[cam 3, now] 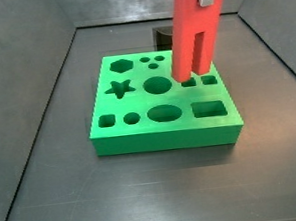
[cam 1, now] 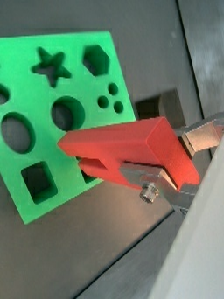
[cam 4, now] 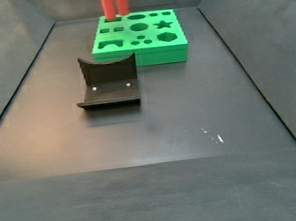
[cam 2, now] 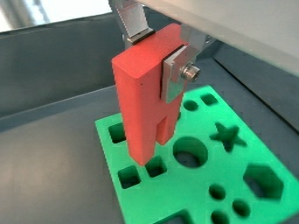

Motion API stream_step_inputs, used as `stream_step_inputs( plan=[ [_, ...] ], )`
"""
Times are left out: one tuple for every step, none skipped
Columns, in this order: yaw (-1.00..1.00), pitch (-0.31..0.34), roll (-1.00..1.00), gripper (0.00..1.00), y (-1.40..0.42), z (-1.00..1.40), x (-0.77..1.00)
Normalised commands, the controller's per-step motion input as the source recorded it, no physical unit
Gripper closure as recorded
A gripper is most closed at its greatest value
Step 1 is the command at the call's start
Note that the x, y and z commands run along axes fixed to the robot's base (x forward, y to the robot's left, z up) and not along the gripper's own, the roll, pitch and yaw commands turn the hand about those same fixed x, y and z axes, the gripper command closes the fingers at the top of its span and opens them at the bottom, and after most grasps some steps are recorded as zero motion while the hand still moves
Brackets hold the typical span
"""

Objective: Insert the double-square object.

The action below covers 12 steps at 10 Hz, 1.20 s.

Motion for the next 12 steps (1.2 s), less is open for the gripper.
stream_step_inputs(
  plan=[
    [-0.92, 0.000, 0.05, 1.00, 0.11, -0.14, 0.16],
    [-0.91, 0.000, 0.05, 1.00, 0.11, -0.15, 0.16],
    [-0.89, -0.003, 0.07, 1.00, 0.11, -0.19, 0.25],
    [-0.80, -0.004, 0.09, 1.00, 0.11, -0.23, 0.37],
    [-0.69, 0.000, 0.10, 1.00, 0.09, -0.24, 0.48],
    [-0.59, 0.000, 0.10, 1.00, 0.03, -0.22, 0.55],
    [-0.49, 0.029, 0.12, 1.00, 0.00, -0.20, 0.57],
    [-0.45, 0.084, 0.15, 1.00, -0.01, -0.16, 0.51],
    [-0.39, 0.099, 0.15, 1.00, -0.04, -0.18, 0.45],
    [-0.38, 0.080, 0.13, 1.00, 0.00, -0.18, 0.37],
    [0.00, 0.000, 0.02, 1.00, 0.00, -0.20, -0.01],
    [0.00, -0.006, 0.00, 1.00, 0.00, -0.25, -0.08]
  ],
)
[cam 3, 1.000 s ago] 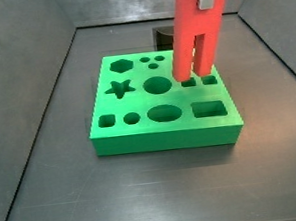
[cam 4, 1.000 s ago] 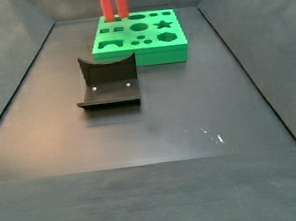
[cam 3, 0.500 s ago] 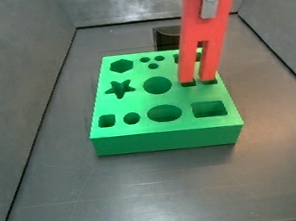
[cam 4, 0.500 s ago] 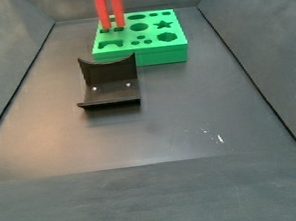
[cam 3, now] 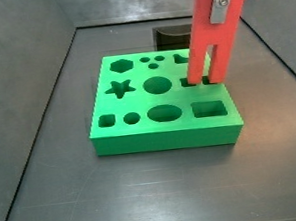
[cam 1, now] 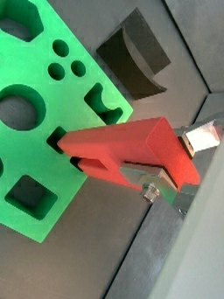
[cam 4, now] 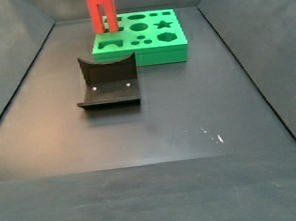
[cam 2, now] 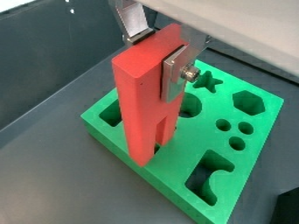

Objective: Insert the double-square object.

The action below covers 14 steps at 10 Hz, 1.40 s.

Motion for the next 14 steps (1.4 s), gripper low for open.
stream_step_inputs(
  plan=[
    [0.18, -0.030, -0.09, 1.00, 0.00, -0.18, -0.18],
    [0.37, -0.066, -0.11, 1.00, 0.00, -0.03, -0.30],
    [0.41, -0.087, -0.11, 1.00, 0.00, 0.00, -0.35],
    [0.35, -0.086, -0.11, 1.00, 0.00, 0.00, -0.39],
    [0.20, -0.051, -0.08, 1.00, 0.00, 0.00, -0.23],
    [0.00, 0.000, -0.03, 1.00, -0.02, -0.05, 0.00],
    [0.00, 0.000, -0.02, 1.00, -0.10, -0.10, 0.13],
    [0.00, 0.000, 0.00, 1.00, -0.06, -0.13, 0.31],
    [0.00, 0.020, 0.00, 1.00, -0.01, -0.17, 0.34],
    [0.00, 0.021, 0.00, 1.00, 0.00, -0.17, 0.32],
    [0.00, 0.014, 0.01, 1.00, 0.00, -0.16, 0.15],
    [0.00, 0.000, 0.00, 1.00, 0.00, -0.14, 0.00],
    [0.00, 0.000, 0.00, 1.00, 0.00, -0.22, 0.00],
    [0.00, 0.000, 0.01, 1.00, 0.00, -0.28, 0.00]
  ],
)
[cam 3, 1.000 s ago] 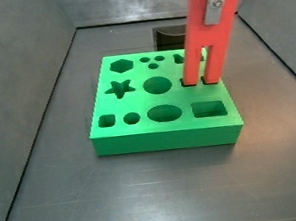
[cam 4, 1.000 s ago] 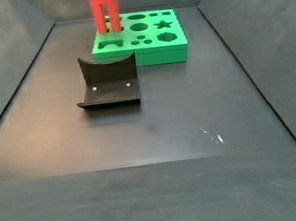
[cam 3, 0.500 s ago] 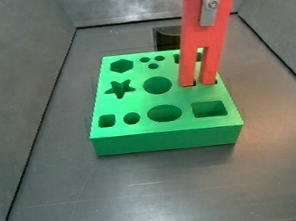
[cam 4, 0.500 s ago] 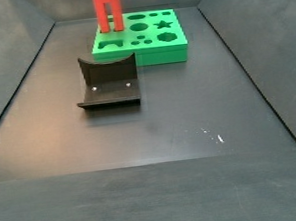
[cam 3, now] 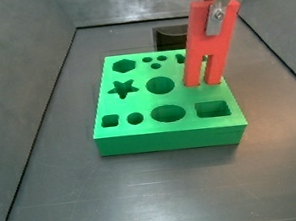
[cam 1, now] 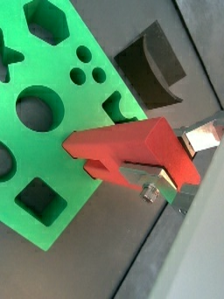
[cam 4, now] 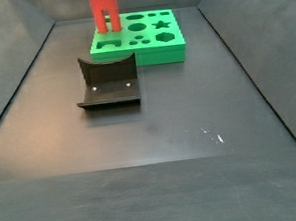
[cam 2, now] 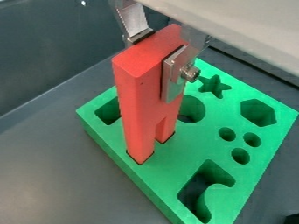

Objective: Insert the double-square object.

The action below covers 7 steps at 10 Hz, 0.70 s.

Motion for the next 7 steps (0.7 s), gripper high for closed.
stream_step_inputs(
  plan=[
    [0.00, 0.000, 0.03, 1.00, 0.00, -0.29, 0.00],
    [0.00, 0.000, 0.03, 1.00, 0.00, -0.27, 0.00],
    [0.00, 0.000, 0.01, 1.00, 0.00, -0.27, 0.00],
    [0.00, 0.000, 0.00, 1.00, 0.00, -0.25, 0.00],
    [0.00, 0.000, 0.00, 1.00, 0.00, -0.27, 0.00],
    [0.00, 0.000, 0.00, 1.00, 0.00, -0.16, 0.00],
    [0.00, 0.000, 0.00, 1.00, 0.00, -0.14, 0.00]
  ],
)
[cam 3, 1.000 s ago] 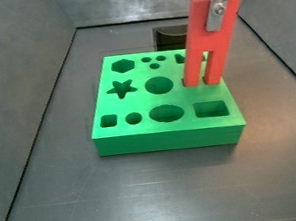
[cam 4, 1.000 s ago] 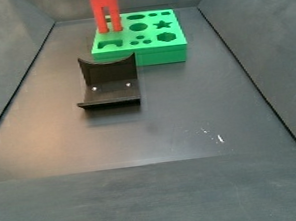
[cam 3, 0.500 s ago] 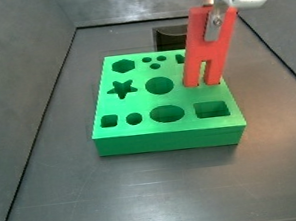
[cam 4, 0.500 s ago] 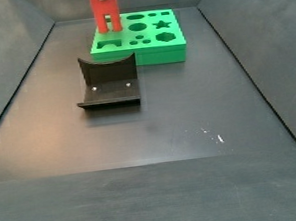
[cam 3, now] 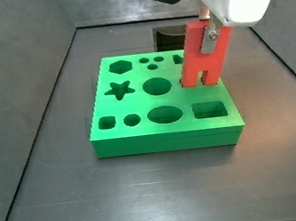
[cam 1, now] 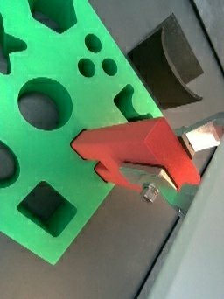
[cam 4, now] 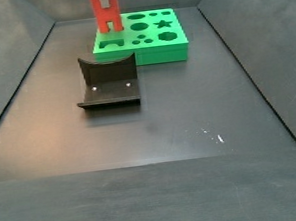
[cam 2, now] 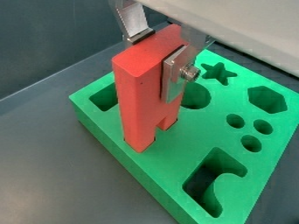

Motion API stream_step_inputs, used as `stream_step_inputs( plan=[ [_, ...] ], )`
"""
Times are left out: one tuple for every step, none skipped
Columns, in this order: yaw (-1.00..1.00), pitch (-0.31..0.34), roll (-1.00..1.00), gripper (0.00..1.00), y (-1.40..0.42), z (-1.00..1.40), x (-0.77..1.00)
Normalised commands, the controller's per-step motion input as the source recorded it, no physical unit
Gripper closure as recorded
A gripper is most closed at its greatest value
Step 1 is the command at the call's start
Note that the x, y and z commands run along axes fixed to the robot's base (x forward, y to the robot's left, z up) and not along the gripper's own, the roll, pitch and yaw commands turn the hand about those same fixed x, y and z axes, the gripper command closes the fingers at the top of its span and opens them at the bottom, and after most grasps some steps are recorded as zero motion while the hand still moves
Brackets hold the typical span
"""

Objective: Insert the double-square object.

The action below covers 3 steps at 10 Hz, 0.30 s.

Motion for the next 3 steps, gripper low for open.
stream_step_inputs(
  plan=[
    [0.00, 0.000, -0.03, 1.00, 0.00, -0.12, 0.00],
    [0.00, -0.023, -0.03, 1.00, 0.00, -0.08, 0.00],
    [0.00, 0.000, 0.00, 1.00, 0.00, 0.00, 0.00]
  ],
)
